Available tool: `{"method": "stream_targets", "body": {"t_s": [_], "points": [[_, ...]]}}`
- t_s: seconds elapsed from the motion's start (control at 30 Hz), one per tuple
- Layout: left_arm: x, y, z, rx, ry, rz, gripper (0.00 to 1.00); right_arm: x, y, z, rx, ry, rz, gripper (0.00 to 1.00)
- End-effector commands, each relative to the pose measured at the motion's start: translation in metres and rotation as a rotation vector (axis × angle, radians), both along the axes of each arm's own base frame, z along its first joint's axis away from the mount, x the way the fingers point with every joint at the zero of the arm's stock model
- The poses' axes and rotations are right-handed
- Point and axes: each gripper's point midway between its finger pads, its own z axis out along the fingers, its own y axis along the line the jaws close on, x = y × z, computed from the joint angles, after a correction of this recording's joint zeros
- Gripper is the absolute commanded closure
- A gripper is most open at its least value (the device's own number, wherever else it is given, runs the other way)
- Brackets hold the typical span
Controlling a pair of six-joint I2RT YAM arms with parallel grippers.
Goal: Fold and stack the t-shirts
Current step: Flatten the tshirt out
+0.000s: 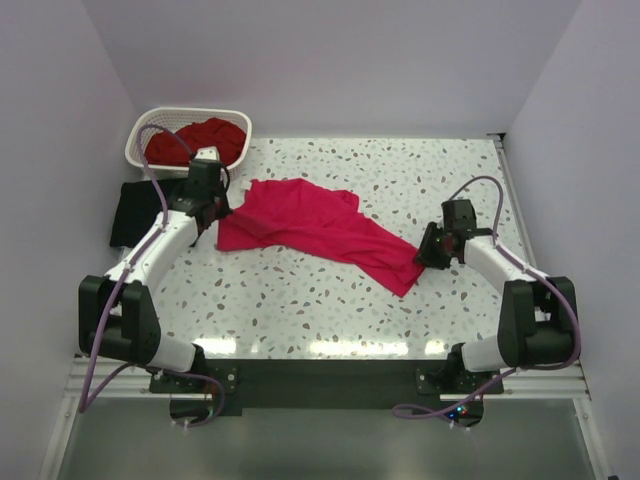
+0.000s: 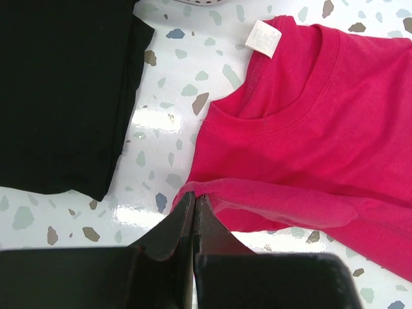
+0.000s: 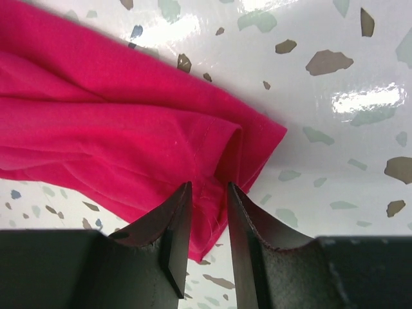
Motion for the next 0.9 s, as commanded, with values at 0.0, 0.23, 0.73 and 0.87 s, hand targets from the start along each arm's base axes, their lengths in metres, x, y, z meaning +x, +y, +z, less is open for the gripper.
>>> {"method": "stream_targets", "body": {"t_s": [0.0,0.23,0.73,0.87], "points": [[0.007,0.006,0.021,0.016,-0.081,0.007,1.0,0.026,0.008,0.015,0.088,-0.127,-0.038,0.68],[0.006,0.006,0.02,0.019,-0.076,0.007,1.0,0.023,0.003,-0.001,0.085,-0.116,-0.048,0.7],[0.006,0.007,0.019,0.022,-0.073,0.011,1.0,0.018,-0.003,-0.015,0.05,-0.105,-0.02,0.64],[0.005,0.008,0.019,0.025,-0.074,0.012,1.0,0.017,0.007,-0.015,0.099,-0.101,0.009,0.72]]}}
